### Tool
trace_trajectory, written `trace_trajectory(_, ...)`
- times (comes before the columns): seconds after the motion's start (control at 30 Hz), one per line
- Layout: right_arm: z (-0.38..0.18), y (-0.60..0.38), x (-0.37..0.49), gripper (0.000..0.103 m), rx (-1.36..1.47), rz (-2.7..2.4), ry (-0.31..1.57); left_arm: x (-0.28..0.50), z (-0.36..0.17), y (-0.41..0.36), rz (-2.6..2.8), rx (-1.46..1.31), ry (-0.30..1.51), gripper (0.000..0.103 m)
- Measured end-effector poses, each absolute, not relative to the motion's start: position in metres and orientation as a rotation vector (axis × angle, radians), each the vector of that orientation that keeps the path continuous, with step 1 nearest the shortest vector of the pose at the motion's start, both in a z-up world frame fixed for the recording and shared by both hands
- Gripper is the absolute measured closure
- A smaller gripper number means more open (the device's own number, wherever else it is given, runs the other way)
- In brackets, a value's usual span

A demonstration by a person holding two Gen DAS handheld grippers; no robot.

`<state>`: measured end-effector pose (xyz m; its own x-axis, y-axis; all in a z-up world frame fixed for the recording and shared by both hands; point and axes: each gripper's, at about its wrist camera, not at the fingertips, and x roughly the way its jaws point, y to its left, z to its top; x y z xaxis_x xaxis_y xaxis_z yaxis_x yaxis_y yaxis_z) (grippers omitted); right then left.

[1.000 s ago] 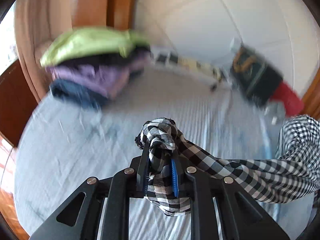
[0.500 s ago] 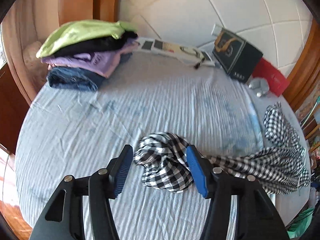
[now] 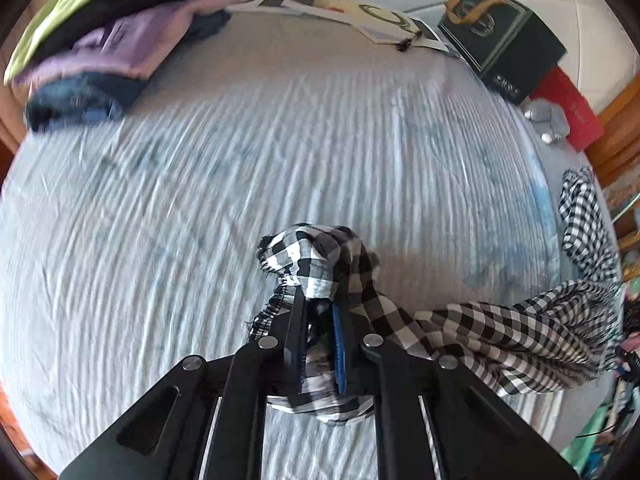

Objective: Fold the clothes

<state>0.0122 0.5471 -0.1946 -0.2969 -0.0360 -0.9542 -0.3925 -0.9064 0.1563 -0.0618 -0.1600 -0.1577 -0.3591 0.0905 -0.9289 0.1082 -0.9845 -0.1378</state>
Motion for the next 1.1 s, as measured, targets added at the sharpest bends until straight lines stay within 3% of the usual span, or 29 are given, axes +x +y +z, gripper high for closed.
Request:
trace_trajectory(0.03,-0.2,0.542,0.007,0.078,-1.739,2.259,0.459,-0.064,-0.141,-0.154,-2.618,1.697,0.2,0.095)
trace_trajectory(0.1,-0.188,0.54,0.004,0.088,-1.67,2.306,0.433,-0.068,-0.106,-0.142,-2.712,1.533,0.052,0.096)
trace_trajectory(0.23,-0.156,0.561,0.019,0.09,-1.457,2.374,0.532,-0.031,-0.004,-0.14,-2.943,0.915,-0.122,0.093)
trace_trajectory(0.33,-0.154,0.574,0.03,0.09,-1.443,2.351,0.552,-0.013,0.005,-0.164,-2.92,0.99,-0.059,0.089)
trace_trajectory(0.4,-0.164,0.57,0.03,0.088,-1.524,2.326,0.505,-0.009,-0.023,-0.184,-2.845,1.173,0.022,0.081)
trace_trajectory(0.5,-0.176,0.561,0.031,0.08,-1.583,2.306,0.48,-0.006,-0.074,-0.198,-2.7,1.399,0.105,0.078)
trace_trajectory(0.57,-0.178,0.559,0.032,0.063,-1.594,2.299,0.476,-0.006,-0.096,-0.199,-2.656,1.49,0.204,0.077)
trace_trajectory(0.7,-0.167,0.556,0.034,0.052,-1.555,2.309,0.455,-0.029,-0.108,-0.184,-2.664,1.532,0.291,0.06)
trace_trajectory(0.77,-0.154,0.556,0.038,0.038,-1.513,2.317,0.454,-0.052,-0.108,-0.177,-2.68,1.541,0.334,0.054)
trace_trajectory(1.1,-0.156,0.546,0.047,0.032,-1.516,2.319,0.455,-0.184,-0.126,-0.135,-2.646,1.631,0.223,0.052)
